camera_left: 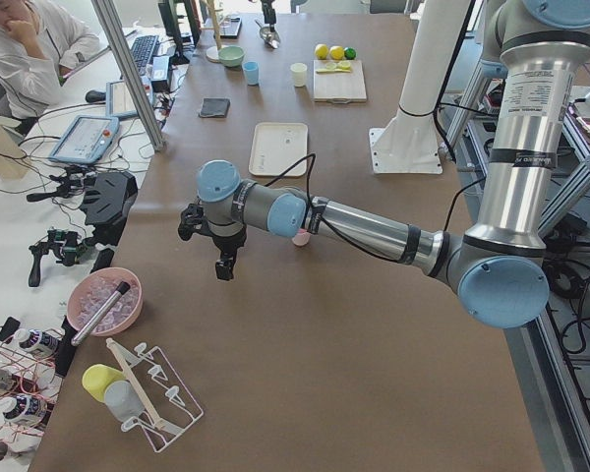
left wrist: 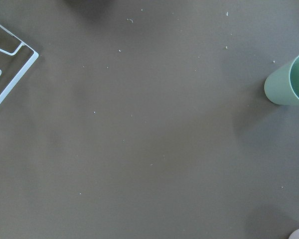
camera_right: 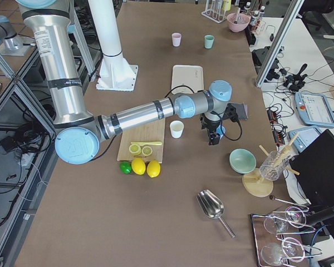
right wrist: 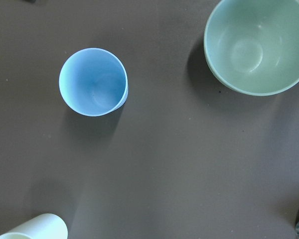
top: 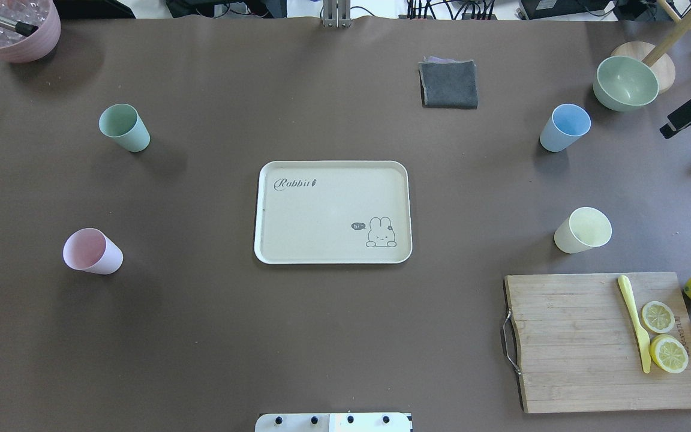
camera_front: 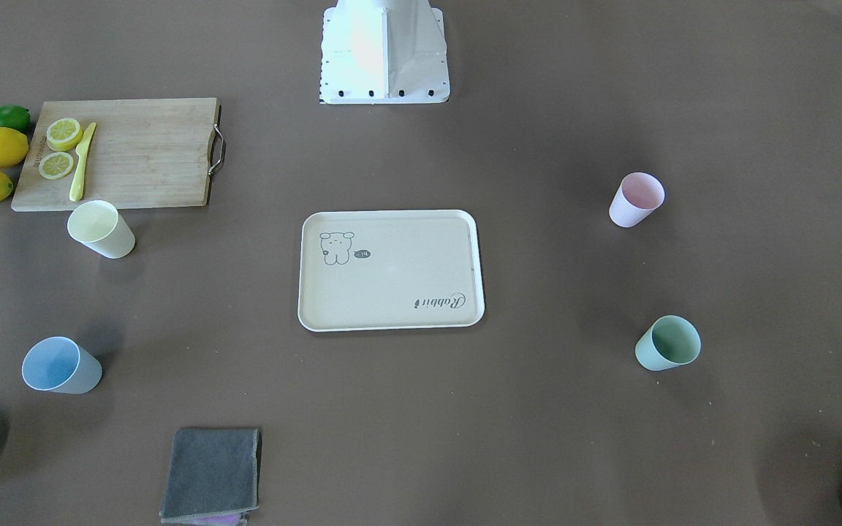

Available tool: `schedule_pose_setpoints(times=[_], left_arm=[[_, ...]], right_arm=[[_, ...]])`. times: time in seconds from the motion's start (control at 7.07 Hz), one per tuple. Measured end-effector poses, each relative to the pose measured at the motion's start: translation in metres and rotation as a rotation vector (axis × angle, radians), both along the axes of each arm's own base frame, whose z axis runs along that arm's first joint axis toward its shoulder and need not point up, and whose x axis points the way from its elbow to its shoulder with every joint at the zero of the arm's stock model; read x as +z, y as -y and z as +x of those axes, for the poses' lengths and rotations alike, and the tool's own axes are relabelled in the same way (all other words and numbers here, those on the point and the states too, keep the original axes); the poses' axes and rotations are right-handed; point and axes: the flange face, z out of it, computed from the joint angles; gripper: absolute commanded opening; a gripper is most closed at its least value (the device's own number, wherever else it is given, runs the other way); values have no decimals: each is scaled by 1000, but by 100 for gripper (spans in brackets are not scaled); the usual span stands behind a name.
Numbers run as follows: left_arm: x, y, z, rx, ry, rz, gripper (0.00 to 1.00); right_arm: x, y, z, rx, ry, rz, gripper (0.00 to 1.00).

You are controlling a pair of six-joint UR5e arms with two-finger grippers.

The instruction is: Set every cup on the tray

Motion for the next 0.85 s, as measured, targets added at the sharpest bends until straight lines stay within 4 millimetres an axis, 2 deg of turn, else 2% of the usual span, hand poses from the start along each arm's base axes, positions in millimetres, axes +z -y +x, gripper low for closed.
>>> schedule_pose_setpoints(times=[0.28,0.42,0.57,0.85], left_arm=[[-5,-3,31,-35,-19,-37,98],[-5,-7,47,-49,-30,-45,98],[-4,-12,60,-56,-39,-49,98],[-6,-17,75,-70,-49,-54,98]], right_arm=[[-20,-30,-37,19,13,-58,93],[-22,-43,-52,15,15,-78,90],[-18,-55,-68,4,18,-86,88],[6,-84,-98,-21,18,-83,85]])
